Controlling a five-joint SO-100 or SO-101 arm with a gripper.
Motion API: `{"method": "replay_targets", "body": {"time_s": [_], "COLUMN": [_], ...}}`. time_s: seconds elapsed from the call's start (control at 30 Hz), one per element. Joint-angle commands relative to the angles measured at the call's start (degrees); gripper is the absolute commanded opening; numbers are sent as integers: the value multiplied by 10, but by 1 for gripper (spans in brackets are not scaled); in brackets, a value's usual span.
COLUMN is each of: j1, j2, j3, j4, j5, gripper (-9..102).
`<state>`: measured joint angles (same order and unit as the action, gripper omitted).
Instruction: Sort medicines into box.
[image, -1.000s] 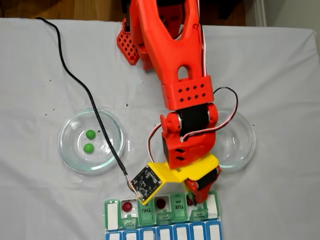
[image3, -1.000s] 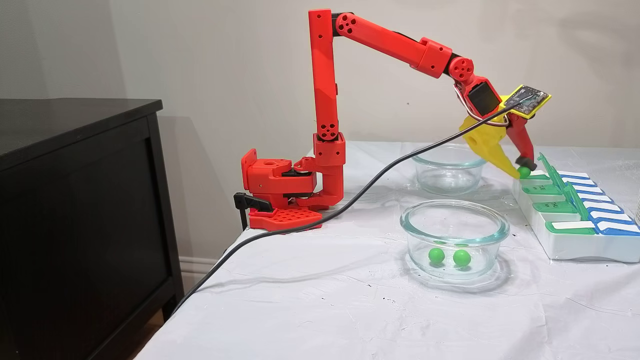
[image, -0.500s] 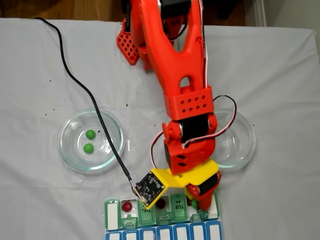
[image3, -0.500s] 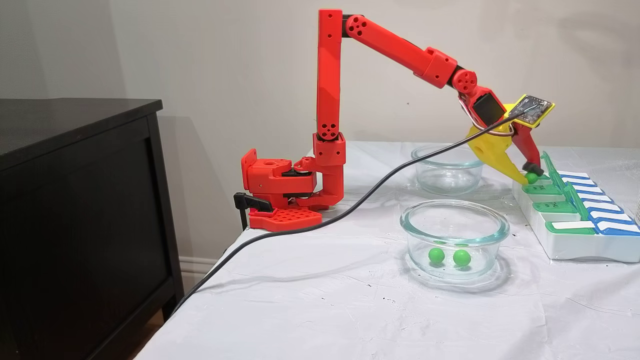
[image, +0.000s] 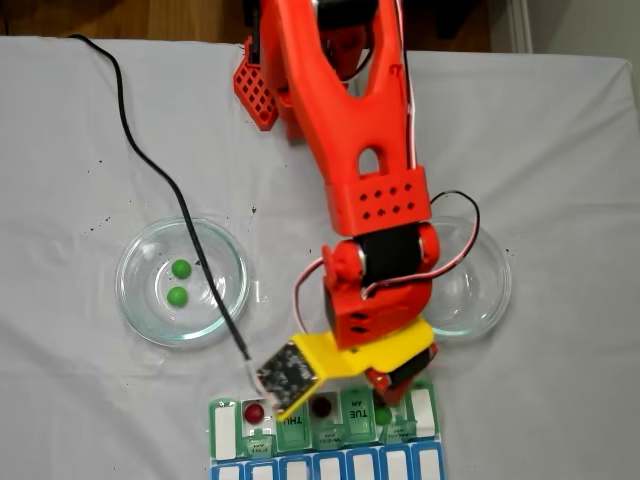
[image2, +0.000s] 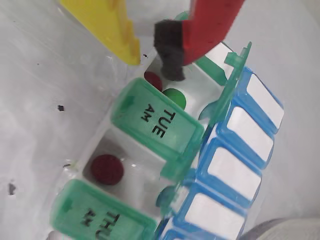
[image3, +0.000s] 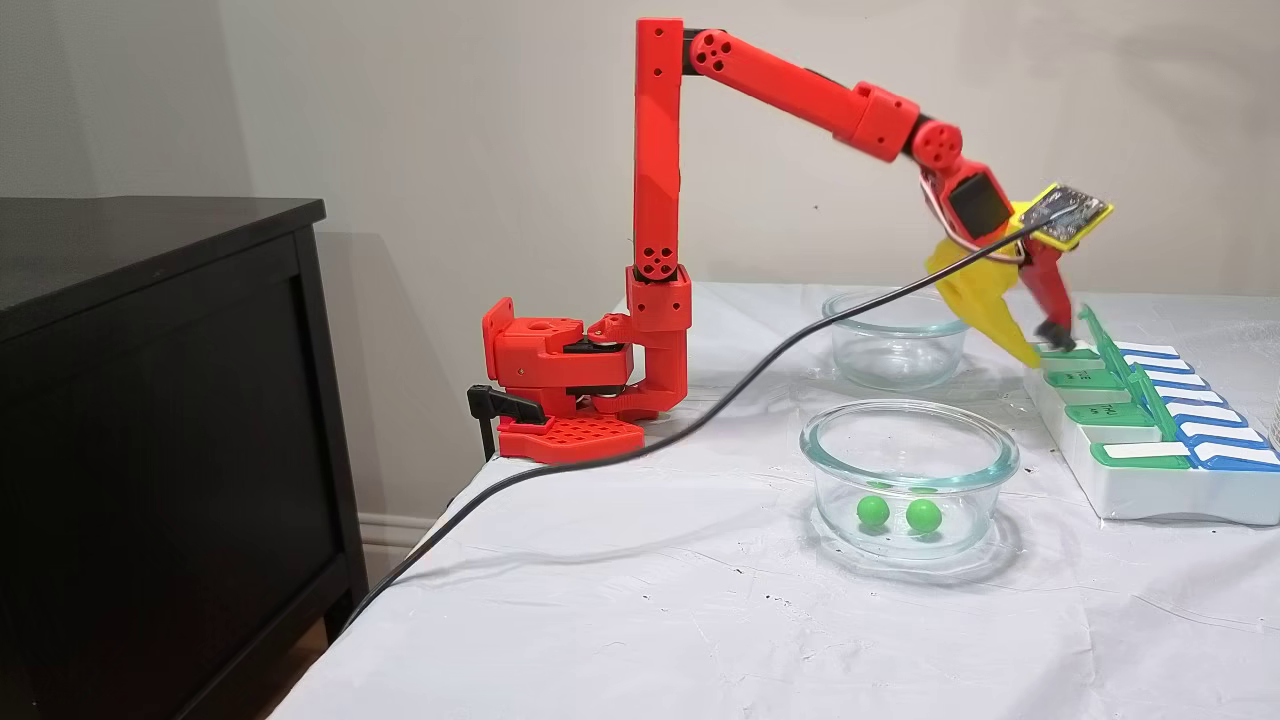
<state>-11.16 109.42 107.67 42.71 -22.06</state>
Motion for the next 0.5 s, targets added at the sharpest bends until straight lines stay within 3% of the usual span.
{"method": "replay_targets", "body": {"time_s": [0.0,0.13,0.47], "j1": [54,103,251], "j2": [89,76,-12], "j3": [-176,-232,-265], "j4": [228,367,477], "j5": [-40,-153,-417], "gripper": [0,0,0]}}
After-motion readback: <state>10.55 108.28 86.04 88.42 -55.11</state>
